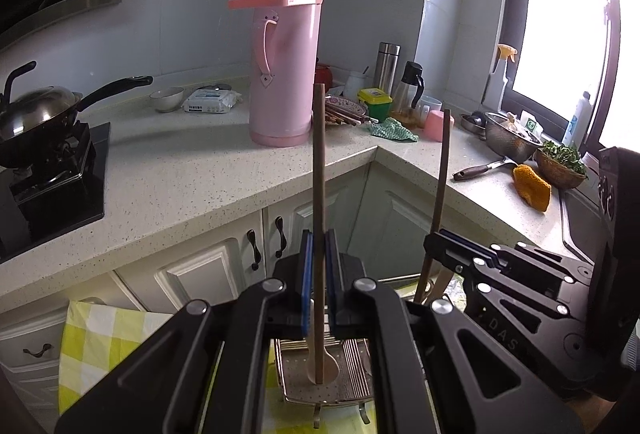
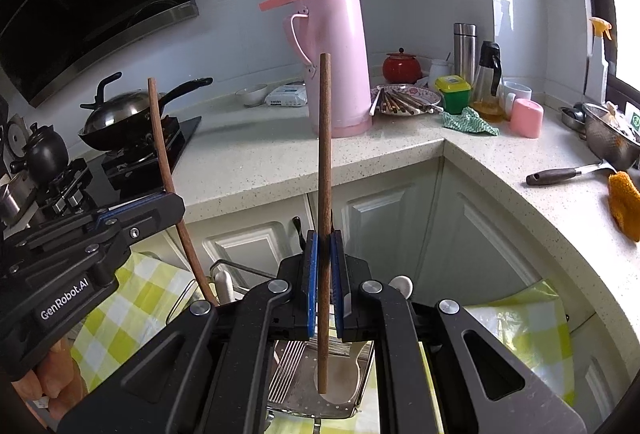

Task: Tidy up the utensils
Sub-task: 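Lower both upright chopsticks into the wire utensil rack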

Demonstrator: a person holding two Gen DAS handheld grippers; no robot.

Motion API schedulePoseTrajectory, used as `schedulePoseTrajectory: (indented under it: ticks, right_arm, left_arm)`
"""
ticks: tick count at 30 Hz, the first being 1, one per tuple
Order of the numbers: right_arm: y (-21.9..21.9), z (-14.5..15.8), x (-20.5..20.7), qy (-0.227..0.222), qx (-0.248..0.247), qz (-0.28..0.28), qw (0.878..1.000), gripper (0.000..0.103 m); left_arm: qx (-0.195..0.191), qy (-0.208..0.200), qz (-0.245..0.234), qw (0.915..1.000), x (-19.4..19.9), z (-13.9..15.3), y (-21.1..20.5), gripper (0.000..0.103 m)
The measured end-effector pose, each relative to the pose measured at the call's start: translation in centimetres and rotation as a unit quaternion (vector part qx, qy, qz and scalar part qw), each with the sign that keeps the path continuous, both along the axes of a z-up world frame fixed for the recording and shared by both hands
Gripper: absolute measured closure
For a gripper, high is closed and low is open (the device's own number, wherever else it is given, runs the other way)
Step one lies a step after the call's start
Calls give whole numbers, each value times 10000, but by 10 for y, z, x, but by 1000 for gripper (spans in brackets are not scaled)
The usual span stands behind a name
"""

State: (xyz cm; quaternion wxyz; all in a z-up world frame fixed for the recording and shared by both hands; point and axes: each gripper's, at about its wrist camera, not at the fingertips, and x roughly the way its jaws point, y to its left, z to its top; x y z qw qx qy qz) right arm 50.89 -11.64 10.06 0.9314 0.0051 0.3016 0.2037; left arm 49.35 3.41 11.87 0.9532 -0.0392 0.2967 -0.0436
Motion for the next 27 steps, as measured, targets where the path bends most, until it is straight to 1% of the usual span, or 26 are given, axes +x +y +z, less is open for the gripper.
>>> schedulePoseTrajectory:
  ticks: [7, 12, 16, 17, 18, 21, 22, 23, 27]
  right_arm:
    - [0, -15, 1, 283, -29, -9, 9996, 95]
    - [2, -20, 1, 412, -120, 19, 9991, 95]
    - [3, -21, 0, 423, -176, 40, 9989, 95]
    - [3, -21, 1, 436, -170, 41, 9989, 94]
    - [3, -21, 1, 438, -185, 46, 9989, 94]
    - [3, -20, 2, 427, -231, 32, 9988, 94]
    - [2, -20, 2, 426, -231, 7, 9988, 94]
    - [1, -19, 3, 426, -225, -22, 9988, 93]
    - [-4, -15, 3, 395, -218, -62, 9990, 93]
  left_arm:
    - [-58, 167, 52, 9998, 2, -14, 8, 97]
    - [-79, 334, 51, 9994, 6, -24, 9, 97]
    - [-111, 420, 68, 9990, 7, -29, 11, 97]
    - [-132, 430, 83, 9990, 8, -30, 12, 95]
    - [-148, 447, 99, 9988, 8, -31, 13, 89]
    - [-109, 441, 111, 9989, 7, -31, 13, 84]
    - [-112, 442, 113, 9989, 7, -31, 13, 81]
    - [-106, 427, 127, 9989, 6, -31, 14, 74]
    - [-91, 384, 155, 9991, 3, -27, 16, 73]
